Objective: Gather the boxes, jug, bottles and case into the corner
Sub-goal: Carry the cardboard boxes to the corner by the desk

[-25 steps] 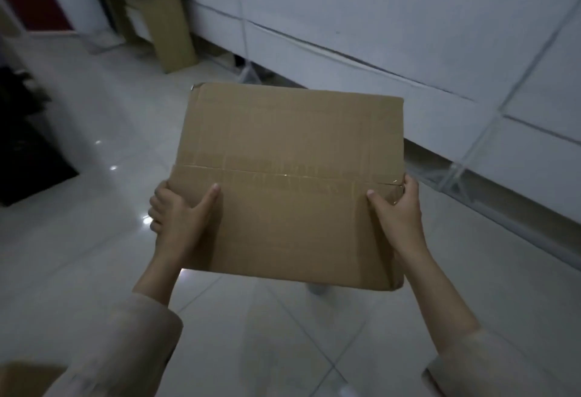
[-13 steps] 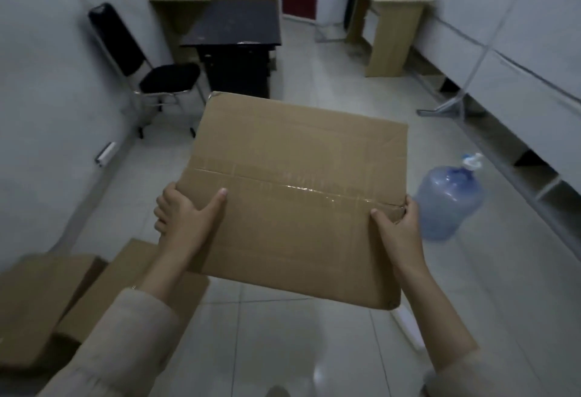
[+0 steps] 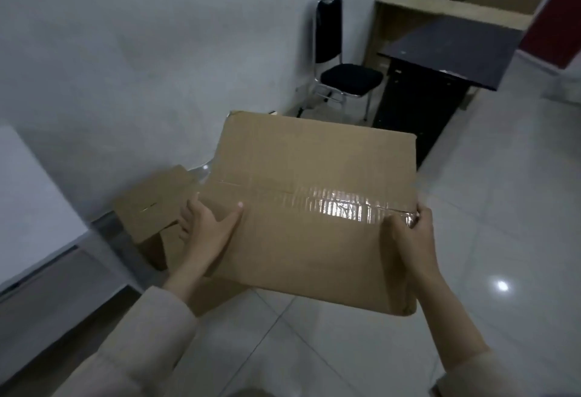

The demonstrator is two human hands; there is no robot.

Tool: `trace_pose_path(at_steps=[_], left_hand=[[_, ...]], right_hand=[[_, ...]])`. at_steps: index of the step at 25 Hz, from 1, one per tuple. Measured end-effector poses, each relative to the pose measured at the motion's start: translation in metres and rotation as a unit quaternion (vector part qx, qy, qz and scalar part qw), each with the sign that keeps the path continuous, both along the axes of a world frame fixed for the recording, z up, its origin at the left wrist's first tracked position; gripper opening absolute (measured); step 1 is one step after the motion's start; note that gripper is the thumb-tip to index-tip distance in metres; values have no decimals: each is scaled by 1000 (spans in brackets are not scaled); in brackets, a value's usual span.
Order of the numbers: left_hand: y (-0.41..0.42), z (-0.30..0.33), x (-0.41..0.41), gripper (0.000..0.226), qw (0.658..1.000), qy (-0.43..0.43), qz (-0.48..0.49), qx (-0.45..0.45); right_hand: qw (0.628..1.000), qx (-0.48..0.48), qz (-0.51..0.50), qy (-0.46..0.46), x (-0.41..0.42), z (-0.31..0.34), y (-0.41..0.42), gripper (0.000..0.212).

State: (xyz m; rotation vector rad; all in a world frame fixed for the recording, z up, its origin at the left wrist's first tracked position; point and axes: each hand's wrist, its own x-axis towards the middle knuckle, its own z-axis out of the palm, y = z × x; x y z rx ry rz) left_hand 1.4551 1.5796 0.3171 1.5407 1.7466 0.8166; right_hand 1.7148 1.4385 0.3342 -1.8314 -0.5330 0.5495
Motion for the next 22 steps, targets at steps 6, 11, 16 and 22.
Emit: trace_pose_path(at_steps=[6,11,16,22], left_hand=[[34,-10,-19,83,992,-2,126,-7],[98,-19,-46,77,982,12,189,-7],[178,-27,-71,74,975,26,220,-28],[256,-46,-106,67,964,21,261,-38]], right_hand=[[993,-11,121,3,1,-5,99,48],[983,-21,182,26,-20,-17,192,49],[975,-41,216,38,-42,-27,290,51],[964,-54,257,27,-68,-34,391,51]])
